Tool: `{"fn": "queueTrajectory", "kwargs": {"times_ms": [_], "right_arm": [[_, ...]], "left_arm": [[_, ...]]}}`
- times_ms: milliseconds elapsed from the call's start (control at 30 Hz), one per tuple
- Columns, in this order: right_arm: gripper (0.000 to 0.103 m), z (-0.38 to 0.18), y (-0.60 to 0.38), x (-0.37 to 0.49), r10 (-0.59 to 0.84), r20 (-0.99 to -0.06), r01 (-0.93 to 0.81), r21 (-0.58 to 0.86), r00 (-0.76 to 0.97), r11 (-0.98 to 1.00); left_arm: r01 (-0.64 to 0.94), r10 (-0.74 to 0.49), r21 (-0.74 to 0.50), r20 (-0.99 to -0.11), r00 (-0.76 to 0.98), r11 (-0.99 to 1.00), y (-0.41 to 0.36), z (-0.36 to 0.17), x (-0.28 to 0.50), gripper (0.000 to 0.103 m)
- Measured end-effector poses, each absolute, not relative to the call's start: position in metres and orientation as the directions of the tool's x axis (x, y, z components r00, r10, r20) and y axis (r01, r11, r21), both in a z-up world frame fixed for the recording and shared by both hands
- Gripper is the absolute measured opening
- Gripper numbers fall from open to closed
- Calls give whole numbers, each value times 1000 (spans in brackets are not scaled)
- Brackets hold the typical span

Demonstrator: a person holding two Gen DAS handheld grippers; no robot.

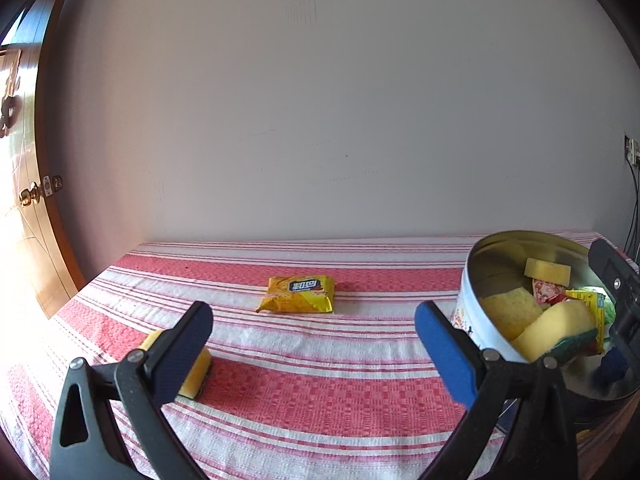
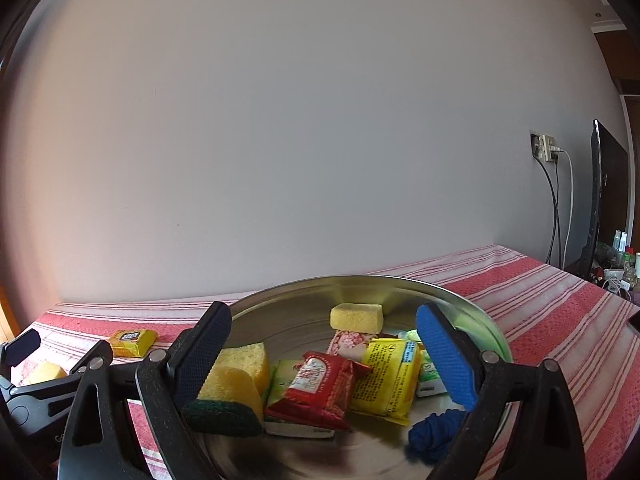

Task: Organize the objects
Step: 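Move both tools back toward the remaining yellow sponge and packets, then grasp the plain yellow sponge with the left tool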

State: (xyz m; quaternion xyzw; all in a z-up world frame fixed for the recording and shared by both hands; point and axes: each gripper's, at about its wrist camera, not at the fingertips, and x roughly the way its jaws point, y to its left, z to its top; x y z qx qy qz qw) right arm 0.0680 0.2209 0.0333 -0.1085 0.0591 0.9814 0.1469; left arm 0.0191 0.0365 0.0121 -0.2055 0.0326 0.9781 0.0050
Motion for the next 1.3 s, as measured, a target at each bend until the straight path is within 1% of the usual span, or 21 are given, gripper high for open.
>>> {"fn": "queueTrajectory", "kwargs": {"times_ms": [233, 467, 567, 667, 767, 800, 867, 933, 967, 1033, 1200, 1300], "right_arm": [[95, 31, 183, 56, 220, -235, -238, 51, -947, -970], [95, 28, 151, 38, 161, -256, -174, 29, -953, -984], [95, 26, 137, 31, 142, -267, -150, 10, -953, -989], [95, 26, 124, 31, 120, -267, -126, 5, -956, -992], [95, 25, 116, 27, 105, -273, -110, 4, -956, -994], [95, 25, 113, 26, 103, -276, -107, 1, -956, -994], [95, 25, 109, 24, 96, -283, -99, -1, -954, -995], [95, 25, 105, 23, 87, -294, -91, 1, -952, -996], [95, 25, 106, 21, 85, -302, -90, 2, -949, -996], [95, 25, 106, 18, 78, -317, -85, 7, -945, -996], [95, 20, 102, 2, 54, -366, -65, 19, -929, -998], [95, 19, 98, -4, 51, -388, -62, 15, -920, -998]], "left_arm": [[56, -78, 64, -434, -897, -996, -6, 10, 10, 102], [113, -116, 36, -489, -865, -993, -45, 4, 1, 102], [119, -105, 9, -541, -835, -993, -59, -1, -7, 102], [157, -110, -24, -612, -783, -987, -75, -11, -19, 102], [177, -82, -73, -673, -735, -982, -90, -21, -30, 101], [179, -71, -86, -691, -720, -980, -94, -25, -32, 100], [161, -32, -110, -725, -688, -981, -97, -32, -39, 95], [138, 16, -138, -763, -647, -981, -99, -42, -48, 83], [131, 35, -150, -775, -631, -980, -100, -45, -51, 82], [110, 44, -148, -766, -641, -983, -98, -43, -52, 75], [92, 65, -161, -764, -642, -983, -98, -44, -53, 72], [85, 51, -138, -763, -644, -987, -97, -42, -59, 71]]}}
